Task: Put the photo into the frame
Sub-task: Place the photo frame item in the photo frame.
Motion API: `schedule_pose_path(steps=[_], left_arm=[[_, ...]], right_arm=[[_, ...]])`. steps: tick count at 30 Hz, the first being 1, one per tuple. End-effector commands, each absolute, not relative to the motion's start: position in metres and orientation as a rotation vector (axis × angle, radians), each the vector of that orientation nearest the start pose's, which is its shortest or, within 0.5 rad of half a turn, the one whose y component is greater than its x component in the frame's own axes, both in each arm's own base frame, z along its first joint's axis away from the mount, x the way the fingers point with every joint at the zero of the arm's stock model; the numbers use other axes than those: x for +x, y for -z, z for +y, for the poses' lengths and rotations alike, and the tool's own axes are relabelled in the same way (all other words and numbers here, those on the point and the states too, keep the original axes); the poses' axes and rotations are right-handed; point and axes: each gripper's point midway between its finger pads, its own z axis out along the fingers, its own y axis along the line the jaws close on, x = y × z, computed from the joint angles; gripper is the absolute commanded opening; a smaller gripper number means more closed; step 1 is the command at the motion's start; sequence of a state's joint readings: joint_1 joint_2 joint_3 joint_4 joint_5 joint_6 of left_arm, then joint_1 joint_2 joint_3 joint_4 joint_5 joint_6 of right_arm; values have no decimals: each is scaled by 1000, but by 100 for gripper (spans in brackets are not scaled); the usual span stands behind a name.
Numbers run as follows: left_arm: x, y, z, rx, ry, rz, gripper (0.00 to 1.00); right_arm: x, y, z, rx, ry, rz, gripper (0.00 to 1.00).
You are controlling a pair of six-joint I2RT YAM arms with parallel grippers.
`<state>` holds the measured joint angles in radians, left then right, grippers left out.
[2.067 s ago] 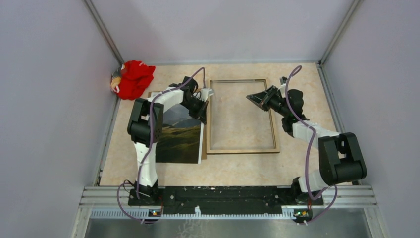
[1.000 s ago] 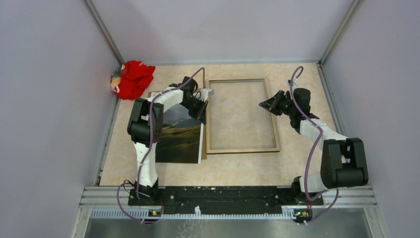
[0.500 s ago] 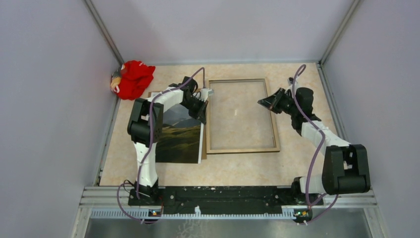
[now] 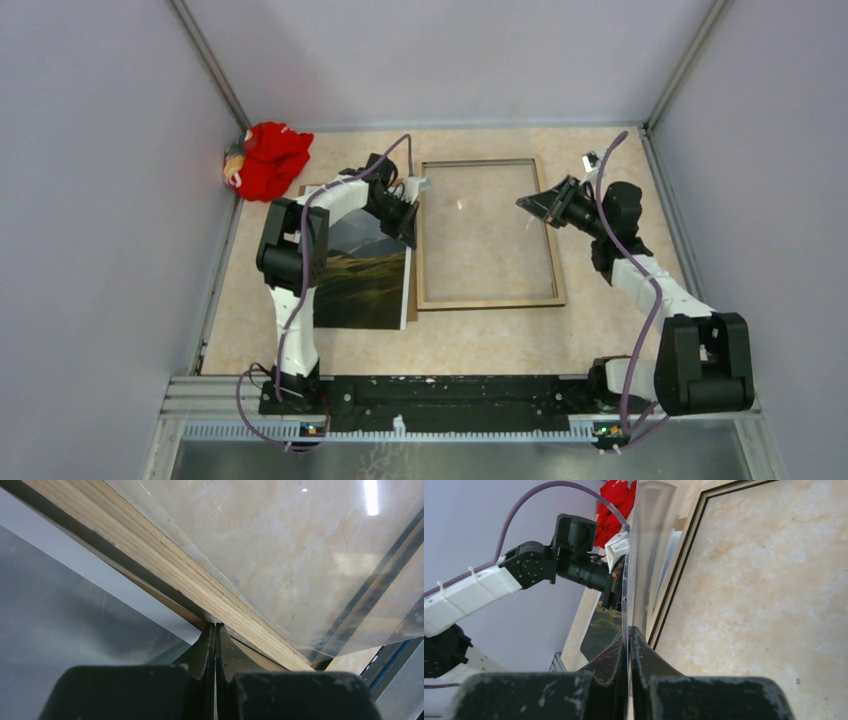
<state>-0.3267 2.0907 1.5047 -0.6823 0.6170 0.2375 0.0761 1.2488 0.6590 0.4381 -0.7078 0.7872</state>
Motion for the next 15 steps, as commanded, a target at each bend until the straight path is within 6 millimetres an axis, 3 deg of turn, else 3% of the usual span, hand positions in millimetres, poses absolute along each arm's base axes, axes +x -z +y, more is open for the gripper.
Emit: schedule_pose_path(steps=[1, 5, 15], left_arm=[[374, -41, -222, 881, 906, 2527, 0], [374, -42, -222, 876, 907, 2522, 0], [373, -38, -220, 883, 893, 2529, 0]], right_arm=[[338, -245, 178, -23, -1293, 1757, 0], [346, -244, 181, -11, -1270, 1793, 0], [361, -211, 173, 85, -1193, 1886, 0]])
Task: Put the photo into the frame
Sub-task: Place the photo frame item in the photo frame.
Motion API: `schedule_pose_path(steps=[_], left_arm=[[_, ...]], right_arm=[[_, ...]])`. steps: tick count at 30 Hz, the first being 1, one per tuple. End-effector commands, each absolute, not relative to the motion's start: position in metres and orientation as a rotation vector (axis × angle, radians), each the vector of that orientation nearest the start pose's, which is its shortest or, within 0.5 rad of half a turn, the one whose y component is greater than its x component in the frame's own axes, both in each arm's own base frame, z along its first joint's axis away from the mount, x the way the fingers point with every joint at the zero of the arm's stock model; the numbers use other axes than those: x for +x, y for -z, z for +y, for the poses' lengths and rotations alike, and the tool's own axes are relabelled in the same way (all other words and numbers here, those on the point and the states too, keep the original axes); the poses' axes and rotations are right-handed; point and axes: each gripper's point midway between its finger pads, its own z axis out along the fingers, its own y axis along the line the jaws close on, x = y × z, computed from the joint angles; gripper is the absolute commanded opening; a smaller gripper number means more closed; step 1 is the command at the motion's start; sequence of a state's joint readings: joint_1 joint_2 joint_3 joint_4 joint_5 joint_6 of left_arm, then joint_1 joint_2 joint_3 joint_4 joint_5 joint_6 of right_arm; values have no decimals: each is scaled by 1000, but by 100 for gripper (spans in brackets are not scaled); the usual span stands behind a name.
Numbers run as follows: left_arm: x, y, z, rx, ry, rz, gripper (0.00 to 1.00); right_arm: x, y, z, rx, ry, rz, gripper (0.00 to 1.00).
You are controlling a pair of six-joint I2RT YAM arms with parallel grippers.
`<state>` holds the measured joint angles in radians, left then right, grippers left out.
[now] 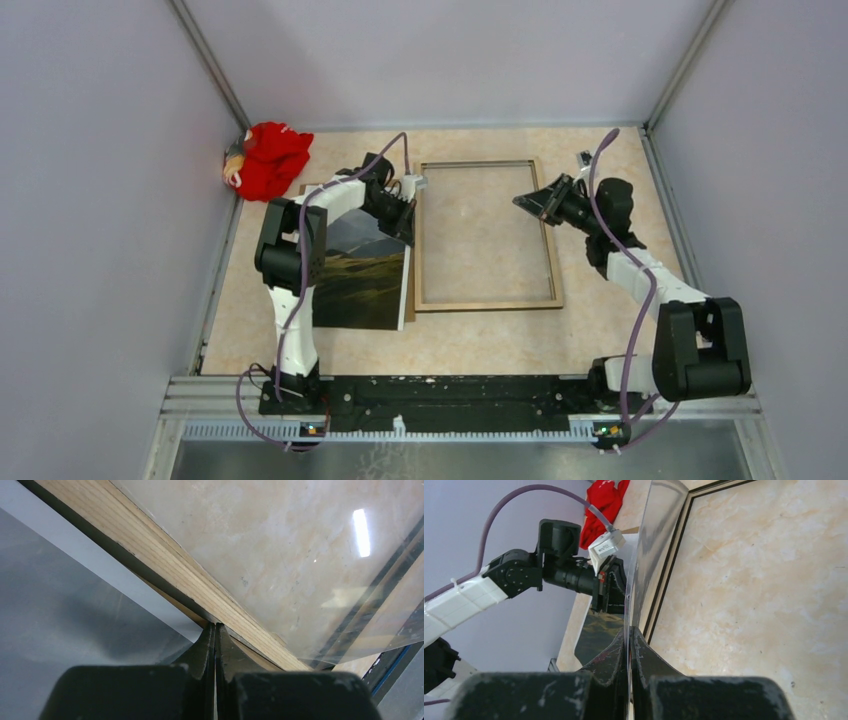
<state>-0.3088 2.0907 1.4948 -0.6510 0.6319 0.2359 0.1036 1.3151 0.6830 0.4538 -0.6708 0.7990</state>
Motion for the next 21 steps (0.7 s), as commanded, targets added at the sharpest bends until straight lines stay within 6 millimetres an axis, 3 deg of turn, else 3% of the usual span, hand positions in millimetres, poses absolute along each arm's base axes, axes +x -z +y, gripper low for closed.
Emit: schedule_pose_path(steps=[1, 10, 21], left_arm=[[373, -38, -220, 881, 893, 2531, 0], [374, -37, -221, 882, 893, 2532, 0], [375, -35, -222, 884, 897, 2534, 0]], right_arm=[[363, -206, 171, 96, -1173, 1902, 0], [368, -181, 160, 153, -1115, 1965, 0], [368, -184, 168, 178, -1201, 1958, 0]])
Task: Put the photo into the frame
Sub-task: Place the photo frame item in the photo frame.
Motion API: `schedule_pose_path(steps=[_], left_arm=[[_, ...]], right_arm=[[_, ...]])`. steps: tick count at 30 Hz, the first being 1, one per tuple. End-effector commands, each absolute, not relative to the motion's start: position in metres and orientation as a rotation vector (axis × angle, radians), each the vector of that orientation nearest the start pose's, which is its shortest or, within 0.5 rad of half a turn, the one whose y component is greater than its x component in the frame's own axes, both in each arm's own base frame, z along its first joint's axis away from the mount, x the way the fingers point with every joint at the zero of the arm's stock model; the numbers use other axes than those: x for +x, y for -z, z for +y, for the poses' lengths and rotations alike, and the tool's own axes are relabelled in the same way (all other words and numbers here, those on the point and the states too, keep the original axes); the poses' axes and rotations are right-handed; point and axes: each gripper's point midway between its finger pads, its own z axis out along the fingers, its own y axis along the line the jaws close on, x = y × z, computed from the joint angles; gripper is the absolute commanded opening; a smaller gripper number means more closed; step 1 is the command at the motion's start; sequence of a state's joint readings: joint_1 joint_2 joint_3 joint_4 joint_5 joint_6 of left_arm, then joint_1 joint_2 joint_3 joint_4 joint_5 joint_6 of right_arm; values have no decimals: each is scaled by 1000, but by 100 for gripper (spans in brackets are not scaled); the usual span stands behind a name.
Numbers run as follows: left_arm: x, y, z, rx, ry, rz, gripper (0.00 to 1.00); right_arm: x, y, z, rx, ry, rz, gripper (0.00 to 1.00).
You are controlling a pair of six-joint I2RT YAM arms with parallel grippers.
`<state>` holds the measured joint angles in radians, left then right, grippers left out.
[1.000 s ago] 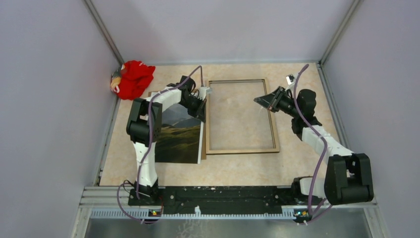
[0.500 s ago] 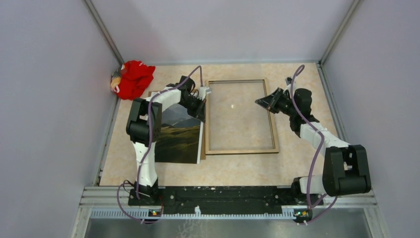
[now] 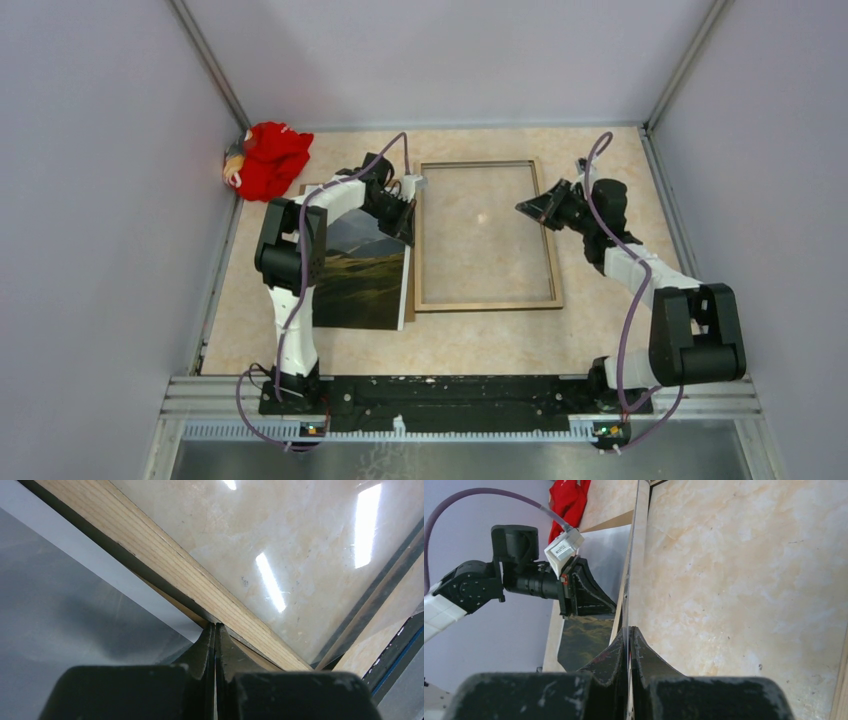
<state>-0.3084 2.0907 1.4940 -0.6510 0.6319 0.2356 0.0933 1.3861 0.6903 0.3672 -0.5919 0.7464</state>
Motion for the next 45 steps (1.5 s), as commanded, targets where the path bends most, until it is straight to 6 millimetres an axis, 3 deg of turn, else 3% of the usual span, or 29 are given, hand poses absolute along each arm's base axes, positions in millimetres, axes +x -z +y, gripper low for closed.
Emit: schedule_pose_path(steps=[1, 7, 28, 36, 45], left_arm=[[374, -35, -222, 883, 899, 2535, 0], [374, -33, -223, 885, 899, 2536, 0], [376, -35, -227, 890, 898, 2529, 0], [375, -35, -227, 893, 897, 2526, 0], [374, -35, -226, 896, 892, 2528, 0]], right_arm=[[368, -184, 168, 185, -1213, 1958, 0], [364, -187, 170, 221, -1256, 1952, 0], [365, -148, 167, 265, -1197, 2131, 0], [366, -154, 168, 256, -1196, 2121, 0], [360, -186, 172, 186, -1259, 1976, 0]])
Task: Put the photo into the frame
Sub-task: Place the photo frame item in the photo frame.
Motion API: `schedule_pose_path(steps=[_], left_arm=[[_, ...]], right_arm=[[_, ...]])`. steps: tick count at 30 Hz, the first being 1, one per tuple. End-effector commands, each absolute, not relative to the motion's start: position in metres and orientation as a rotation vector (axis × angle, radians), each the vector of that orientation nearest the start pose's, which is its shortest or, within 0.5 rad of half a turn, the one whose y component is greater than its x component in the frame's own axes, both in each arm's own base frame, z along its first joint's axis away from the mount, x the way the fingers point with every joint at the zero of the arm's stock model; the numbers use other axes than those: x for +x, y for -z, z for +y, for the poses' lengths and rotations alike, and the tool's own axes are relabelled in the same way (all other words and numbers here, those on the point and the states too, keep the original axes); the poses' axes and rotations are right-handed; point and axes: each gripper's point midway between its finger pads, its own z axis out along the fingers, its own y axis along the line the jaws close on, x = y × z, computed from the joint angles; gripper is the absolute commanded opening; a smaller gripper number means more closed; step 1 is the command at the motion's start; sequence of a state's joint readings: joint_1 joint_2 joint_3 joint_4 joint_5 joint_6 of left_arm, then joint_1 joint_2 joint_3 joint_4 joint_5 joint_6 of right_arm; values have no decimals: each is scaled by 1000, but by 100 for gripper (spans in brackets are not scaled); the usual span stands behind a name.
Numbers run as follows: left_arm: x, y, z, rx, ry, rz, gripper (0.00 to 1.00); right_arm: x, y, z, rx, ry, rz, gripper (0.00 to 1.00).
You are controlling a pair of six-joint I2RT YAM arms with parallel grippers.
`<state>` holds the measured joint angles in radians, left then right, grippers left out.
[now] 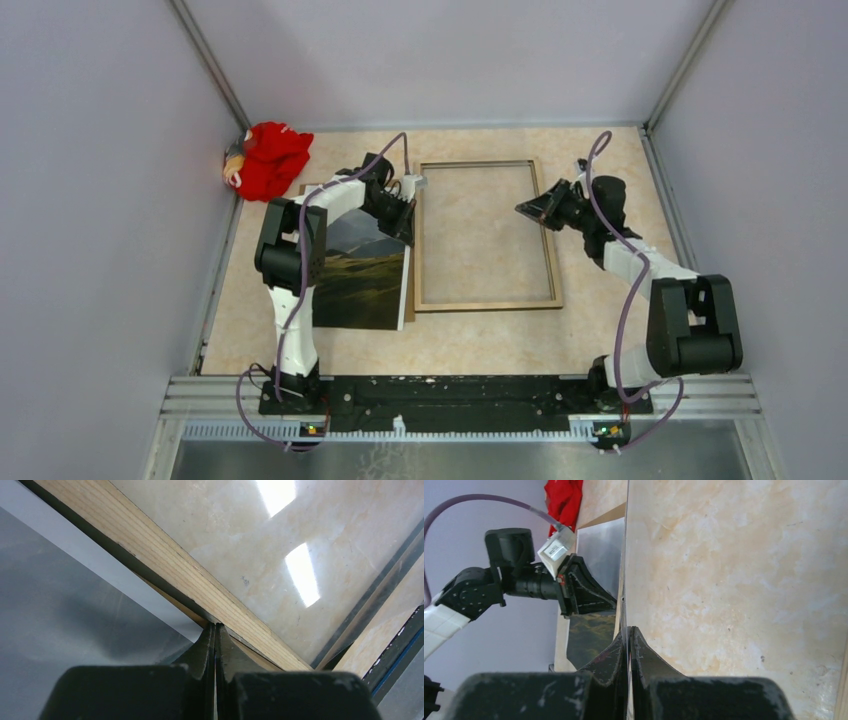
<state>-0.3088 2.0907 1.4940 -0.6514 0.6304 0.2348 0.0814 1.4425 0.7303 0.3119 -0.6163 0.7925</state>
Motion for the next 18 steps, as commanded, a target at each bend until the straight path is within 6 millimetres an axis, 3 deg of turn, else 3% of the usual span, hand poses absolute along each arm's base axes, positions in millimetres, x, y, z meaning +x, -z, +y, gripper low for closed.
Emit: schedule_pose_path(steps=[1, 6, 18], left_arm=[[374, -35, -226, 897, 892, 2526, 0], [374, -36, -227, 895, 895, 2526, 0], [375, -36, -227, 898, 895, 2524, 0]], right_arm=[[360, -188, 173, 182, -1262, 1966, 0], [362, -186, 173, 195, -1266, 1966, 0], [366, -161, 173, 245, -1248, 2019, 0]])
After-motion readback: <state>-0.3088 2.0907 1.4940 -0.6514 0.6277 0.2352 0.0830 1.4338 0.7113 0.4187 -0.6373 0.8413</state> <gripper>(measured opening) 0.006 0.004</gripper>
